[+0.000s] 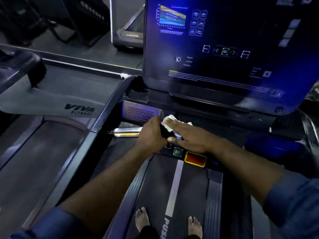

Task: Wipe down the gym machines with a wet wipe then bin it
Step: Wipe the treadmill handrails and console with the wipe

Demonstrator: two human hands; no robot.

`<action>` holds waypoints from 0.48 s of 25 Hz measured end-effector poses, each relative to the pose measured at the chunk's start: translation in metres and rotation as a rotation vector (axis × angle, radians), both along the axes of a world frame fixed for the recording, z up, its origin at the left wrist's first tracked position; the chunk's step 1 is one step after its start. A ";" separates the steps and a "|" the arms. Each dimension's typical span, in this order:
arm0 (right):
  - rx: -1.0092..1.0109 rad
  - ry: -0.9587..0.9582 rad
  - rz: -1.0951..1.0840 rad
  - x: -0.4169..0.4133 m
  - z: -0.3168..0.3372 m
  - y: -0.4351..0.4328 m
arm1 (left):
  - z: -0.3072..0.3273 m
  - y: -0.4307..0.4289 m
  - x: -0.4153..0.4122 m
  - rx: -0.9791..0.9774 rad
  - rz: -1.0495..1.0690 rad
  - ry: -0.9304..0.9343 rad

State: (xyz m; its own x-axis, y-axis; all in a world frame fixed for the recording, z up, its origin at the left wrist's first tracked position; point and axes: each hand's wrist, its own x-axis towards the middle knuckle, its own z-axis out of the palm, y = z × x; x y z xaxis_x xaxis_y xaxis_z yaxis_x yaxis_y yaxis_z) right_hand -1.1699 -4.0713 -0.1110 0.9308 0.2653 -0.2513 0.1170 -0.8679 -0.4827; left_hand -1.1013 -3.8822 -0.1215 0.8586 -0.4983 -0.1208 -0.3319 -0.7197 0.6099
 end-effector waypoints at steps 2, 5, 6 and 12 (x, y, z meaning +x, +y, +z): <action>0.015 0.084 -0.085 0.026 -0.002 0.012 | -0.004 0.006 0.018 0.154 -0.118 0.038; 0.018 0.151 -0.273 0.047 -0.002 0.023 | -0.010 0.013 0.043 0.189 -0.239 0.119; 0.014 0.142 -0.284 0.041 -0.002 0.028 | -0.013 0.016 0.050 0.173 -0.280 0.125; 0.041 0.127 -0.224 0.042 -0.004 0.040 | -0.018 0.031 0.060 0.145 -0.377 0.126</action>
